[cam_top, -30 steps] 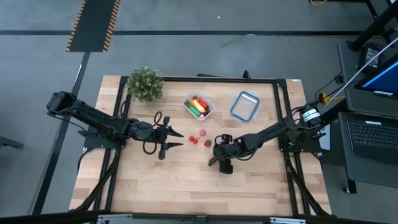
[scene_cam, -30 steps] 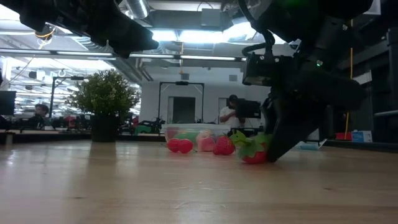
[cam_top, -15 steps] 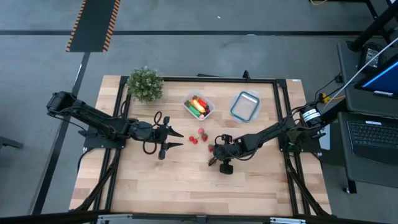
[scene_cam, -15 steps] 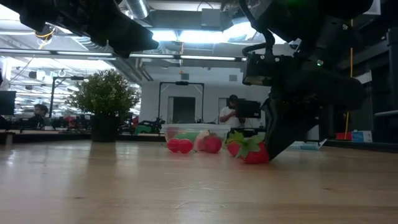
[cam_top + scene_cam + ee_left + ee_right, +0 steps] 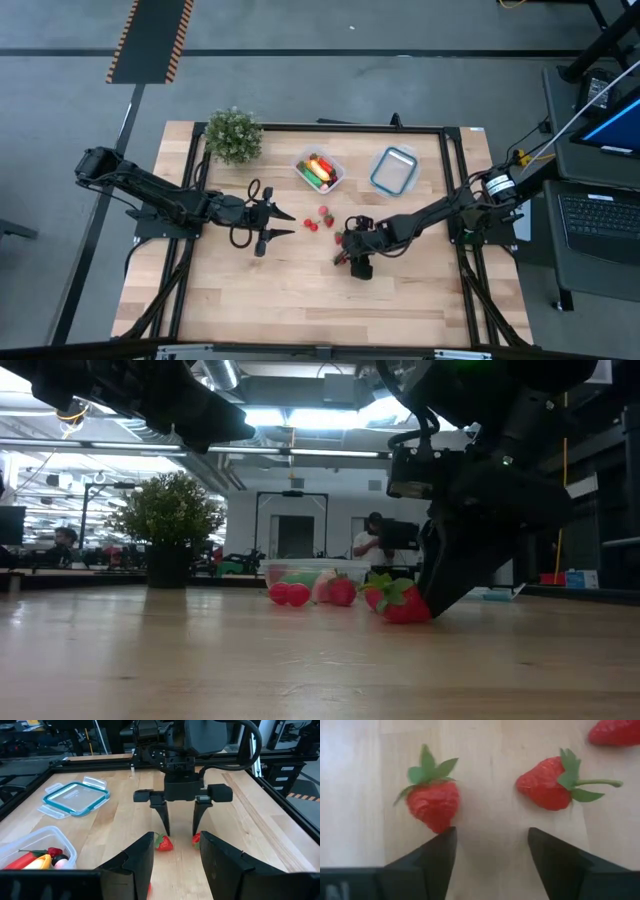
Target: Pick and placing Produce into tupperware
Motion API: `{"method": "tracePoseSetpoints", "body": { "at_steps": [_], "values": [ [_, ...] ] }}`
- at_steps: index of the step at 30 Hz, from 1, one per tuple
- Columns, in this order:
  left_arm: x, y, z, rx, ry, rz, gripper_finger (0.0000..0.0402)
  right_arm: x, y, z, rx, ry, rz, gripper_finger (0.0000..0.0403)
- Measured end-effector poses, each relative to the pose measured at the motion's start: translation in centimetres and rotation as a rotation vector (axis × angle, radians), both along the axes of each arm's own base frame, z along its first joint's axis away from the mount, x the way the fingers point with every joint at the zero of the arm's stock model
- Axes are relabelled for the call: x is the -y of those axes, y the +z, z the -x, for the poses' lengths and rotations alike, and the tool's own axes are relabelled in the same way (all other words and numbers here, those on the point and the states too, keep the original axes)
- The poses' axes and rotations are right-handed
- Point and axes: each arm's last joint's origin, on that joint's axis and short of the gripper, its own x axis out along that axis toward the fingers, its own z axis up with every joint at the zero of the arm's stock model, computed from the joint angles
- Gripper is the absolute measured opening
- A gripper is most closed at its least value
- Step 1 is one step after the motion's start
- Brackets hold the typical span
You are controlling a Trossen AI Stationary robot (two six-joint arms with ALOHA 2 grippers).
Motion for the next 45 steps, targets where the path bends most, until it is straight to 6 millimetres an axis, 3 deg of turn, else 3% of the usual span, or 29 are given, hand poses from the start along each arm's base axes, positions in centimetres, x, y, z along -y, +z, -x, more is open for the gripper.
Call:
{"method": "tracePoseSetpoints", "body": {
  "at_steps": [5, 23, 36, 45],
  "values": [
    [0.0, 0.0, 0.0, 0.0, 0.0, 0.0, 0.0151, -0.1, 0.0, 0.0, -0.013, 0.049, -0.057, 0.0268],
    [0.0, 0.0, 0.0, 0.0, 0.0, 0.001, 0.0151, -3.0, 0.5, 0.0, 0.043, 0.098, -0.253, 0.0264],
    [0.0, 0.0, 0.0, 0.0, -0.001, 0.001, 0.0151, -2.7, 0.6, -0.3, 0.103, -0.033, -0.188, 0.0264],
    [0.0, 0.0, 0.0, -0.001, -0.001, -0.001, 0.0151, -3.0, -1.4, -1.0, 0.098, 0.015, -0.14, 0.0264]
  ]
}}
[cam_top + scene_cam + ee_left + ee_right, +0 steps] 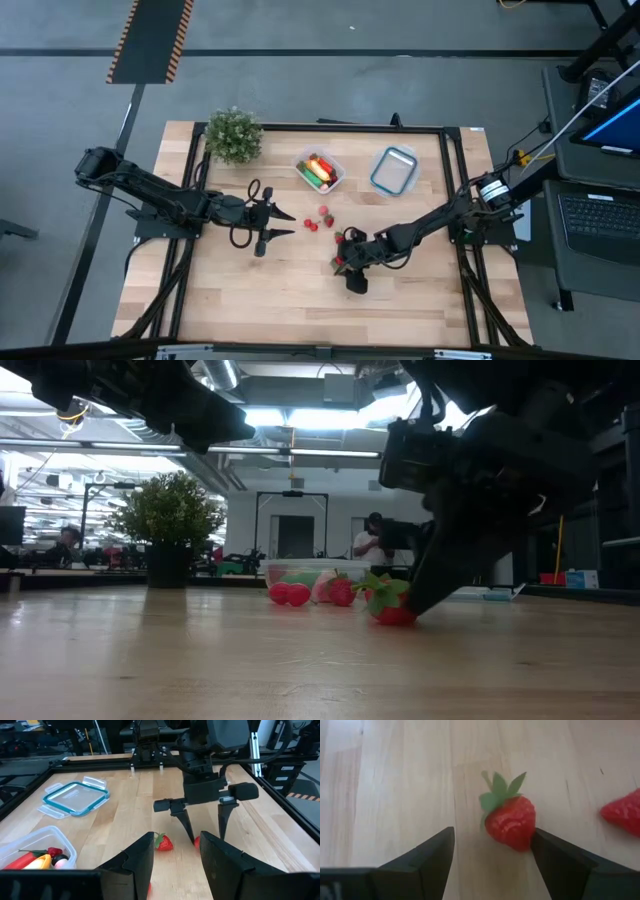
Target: Pick and placing Produce into tupperware
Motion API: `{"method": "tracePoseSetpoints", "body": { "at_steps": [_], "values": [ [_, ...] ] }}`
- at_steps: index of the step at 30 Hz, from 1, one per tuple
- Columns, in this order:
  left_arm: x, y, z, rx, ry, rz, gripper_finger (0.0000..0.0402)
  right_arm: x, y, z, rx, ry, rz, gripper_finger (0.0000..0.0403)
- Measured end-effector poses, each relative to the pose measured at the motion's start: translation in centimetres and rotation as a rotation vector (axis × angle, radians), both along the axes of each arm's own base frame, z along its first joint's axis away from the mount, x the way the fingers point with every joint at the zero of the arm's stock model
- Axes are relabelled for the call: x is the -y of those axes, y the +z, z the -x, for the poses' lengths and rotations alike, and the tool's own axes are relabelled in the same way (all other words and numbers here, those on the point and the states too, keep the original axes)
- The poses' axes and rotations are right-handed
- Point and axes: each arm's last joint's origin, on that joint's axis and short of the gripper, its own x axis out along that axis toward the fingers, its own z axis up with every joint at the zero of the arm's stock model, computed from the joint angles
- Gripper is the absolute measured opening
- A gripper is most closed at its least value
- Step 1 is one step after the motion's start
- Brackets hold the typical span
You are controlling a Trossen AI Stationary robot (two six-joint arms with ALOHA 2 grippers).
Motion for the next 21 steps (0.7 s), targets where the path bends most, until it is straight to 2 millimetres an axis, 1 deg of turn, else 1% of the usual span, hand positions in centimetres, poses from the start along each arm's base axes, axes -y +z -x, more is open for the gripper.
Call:
{"method": "tracePoseSetpoints", "body": {
  "at_steps": [10, 17, 21],
  "values": [
    [-0.01, -0.02, 0.0, -0.002, 0.0, -0.001, 0.0151, 0.04, -0.11, -0.24, 0.042, 0.067, 0.08, 0.0264],
    [0.0, -0.02, 0.01, -0.002, 0.0, -0.001, 0.0151, 0.36, -0.13, -0.4, 0.05, 0.074, 0.089, 0.0264],
    [0.0, -0.02, 0.01, -0.002, 0.0, -0.001, 0.0151, 0.39, -0.17, -0.41, 0.049, 0.071, 0.093, 0.0249]
  ]
}}
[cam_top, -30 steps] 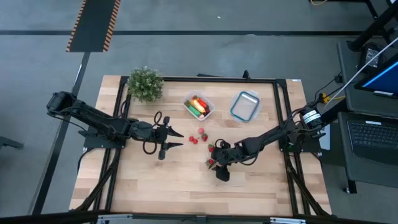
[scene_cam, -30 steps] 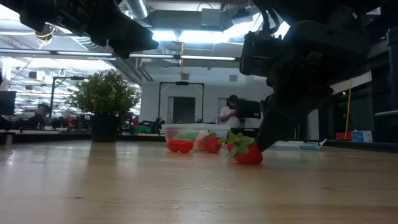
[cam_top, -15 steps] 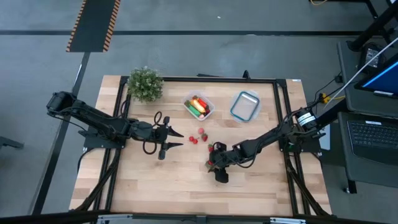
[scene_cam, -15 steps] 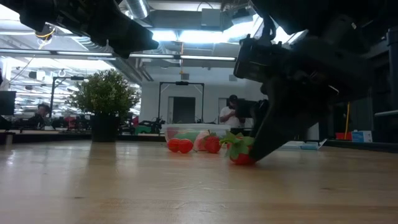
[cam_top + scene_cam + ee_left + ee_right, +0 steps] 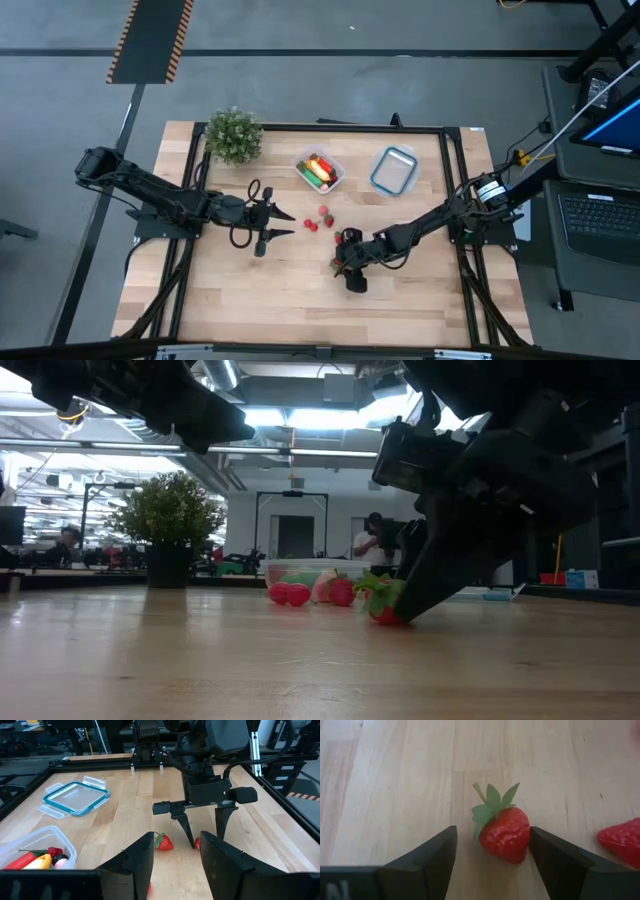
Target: Pick and placing Produce into tupperware
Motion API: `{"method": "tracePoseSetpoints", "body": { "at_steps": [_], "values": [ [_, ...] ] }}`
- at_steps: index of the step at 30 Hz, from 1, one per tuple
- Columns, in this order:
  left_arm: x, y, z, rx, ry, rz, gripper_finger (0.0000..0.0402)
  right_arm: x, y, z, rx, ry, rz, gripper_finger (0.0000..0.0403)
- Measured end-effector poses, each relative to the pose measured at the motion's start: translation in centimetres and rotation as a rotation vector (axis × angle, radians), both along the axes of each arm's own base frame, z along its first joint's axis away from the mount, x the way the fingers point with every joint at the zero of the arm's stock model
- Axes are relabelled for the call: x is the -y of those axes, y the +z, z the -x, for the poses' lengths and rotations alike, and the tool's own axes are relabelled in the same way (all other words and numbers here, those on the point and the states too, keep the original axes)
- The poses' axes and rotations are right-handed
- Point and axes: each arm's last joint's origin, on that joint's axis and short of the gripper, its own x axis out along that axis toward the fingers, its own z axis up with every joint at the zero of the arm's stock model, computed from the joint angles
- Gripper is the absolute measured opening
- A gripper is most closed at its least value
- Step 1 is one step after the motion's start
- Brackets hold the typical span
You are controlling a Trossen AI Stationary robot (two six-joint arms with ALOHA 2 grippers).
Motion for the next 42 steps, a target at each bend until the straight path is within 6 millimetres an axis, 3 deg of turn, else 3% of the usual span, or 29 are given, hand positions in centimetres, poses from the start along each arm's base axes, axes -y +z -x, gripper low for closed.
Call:
{"method": "tracePoseSetpoints", "body": {
  "at_steps": [11, 34, 42],
  "values": [
    [0.0, 0.0, 0.0, 0.0, 0.0, 0.0, 0.0151, 0.3, -0.1, 0.0, -0.003, -0.018, 0.009, 0.0129],
    [0.0, 0.0, 0.0, -0.004, 0.0, -0.001, 0.0151, 0.6, 0.2, -0.4, 0.026, -0.019, -0.021, 0.0129],
    [0.0, 0.0, 0.0, -0.004, 0.0, -0.001, 0.0151, 1.7, 2.7, 0.4, 0.008, -0.051, -0.026, 0.0129]
  ]
}}
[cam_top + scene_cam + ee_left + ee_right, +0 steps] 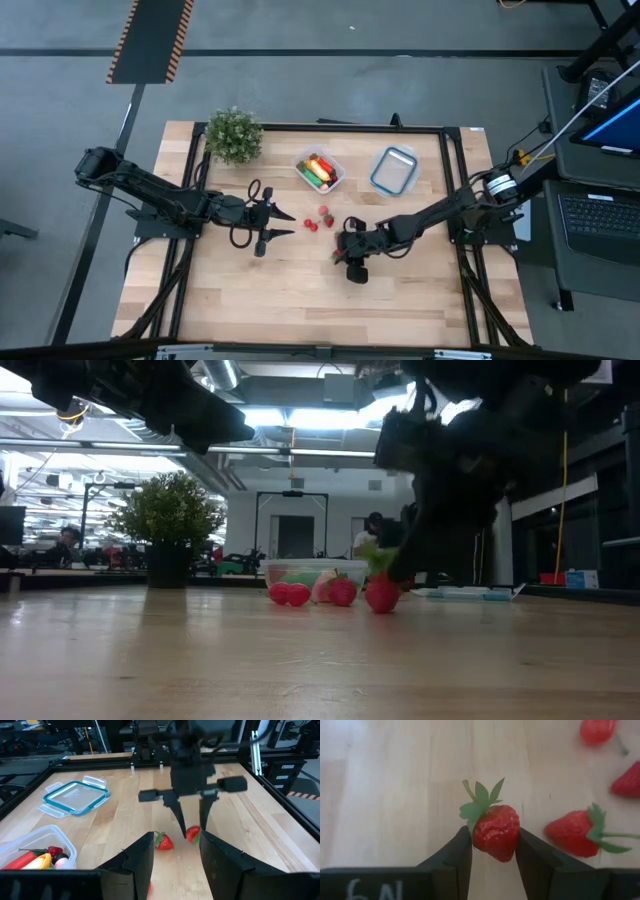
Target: Pick and placing Produce into tupperware
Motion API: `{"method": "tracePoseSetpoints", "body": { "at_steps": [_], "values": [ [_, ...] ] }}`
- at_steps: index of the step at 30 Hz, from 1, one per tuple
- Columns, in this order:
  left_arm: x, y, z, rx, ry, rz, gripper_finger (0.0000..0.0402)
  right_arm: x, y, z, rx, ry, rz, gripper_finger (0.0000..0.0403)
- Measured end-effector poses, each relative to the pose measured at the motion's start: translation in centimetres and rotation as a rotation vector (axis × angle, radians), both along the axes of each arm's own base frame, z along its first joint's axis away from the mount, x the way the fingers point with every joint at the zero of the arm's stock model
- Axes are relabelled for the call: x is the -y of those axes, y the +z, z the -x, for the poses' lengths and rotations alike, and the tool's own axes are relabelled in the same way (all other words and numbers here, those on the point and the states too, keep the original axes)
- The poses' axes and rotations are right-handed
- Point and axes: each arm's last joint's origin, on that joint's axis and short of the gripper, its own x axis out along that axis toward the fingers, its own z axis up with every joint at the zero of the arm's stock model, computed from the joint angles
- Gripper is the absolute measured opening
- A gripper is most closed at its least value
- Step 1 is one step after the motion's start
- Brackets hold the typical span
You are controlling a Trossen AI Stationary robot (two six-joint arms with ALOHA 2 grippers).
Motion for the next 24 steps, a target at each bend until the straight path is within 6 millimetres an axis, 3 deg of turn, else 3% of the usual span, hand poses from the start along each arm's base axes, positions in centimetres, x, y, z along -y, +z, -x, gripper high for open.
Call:
{"method": "tracePoseSetpoints", "body": {
  "at_steps": [13, 24],
  "values": [
    [0.0, 0.0, 0.0, -0.003, 0.0, 0.0, 0.0151, 1.3, 3.2, 2.4, 0.093, -0.021, 0.06, 0.0129],
    [0.0, -0.2, 0.1, -0.017, 0.0, -0.004, 0.0151, 2.9, 4.3, 6.8, 0.485, -0.041, 0.029, 0.0129]
  ]
}}
